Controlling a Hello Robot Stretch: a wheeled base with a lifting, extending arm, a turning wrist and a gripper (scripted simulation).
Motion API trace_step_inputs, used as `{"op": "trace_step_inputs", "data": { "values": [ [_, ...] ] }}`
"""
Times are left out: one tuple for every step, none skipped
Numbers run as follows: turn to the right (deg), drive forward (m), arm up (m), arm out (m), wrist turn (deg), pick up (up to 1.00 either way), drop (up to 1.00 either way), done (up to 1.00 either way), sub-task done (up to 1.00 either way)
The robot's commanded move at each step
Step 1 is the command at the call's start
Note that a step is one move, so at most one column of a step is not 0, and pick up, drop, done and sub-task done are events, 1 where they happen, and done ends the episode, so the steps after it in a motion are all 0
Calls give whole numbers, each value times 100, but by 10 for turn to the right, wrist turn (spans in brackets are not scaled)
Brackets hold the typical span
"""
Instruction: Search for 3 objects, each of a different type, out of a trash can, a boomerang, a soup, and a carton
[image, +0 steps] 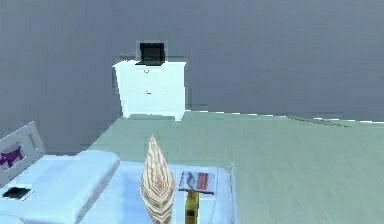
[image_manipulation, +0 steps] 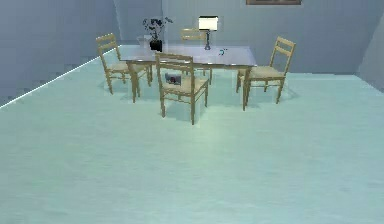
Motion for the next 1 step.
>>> {"op": "trace_step_inputs", "data": {
  "values": [
    [450, 0, 0, 0, 0, 0, 0, 0, 0]
  ]
}}
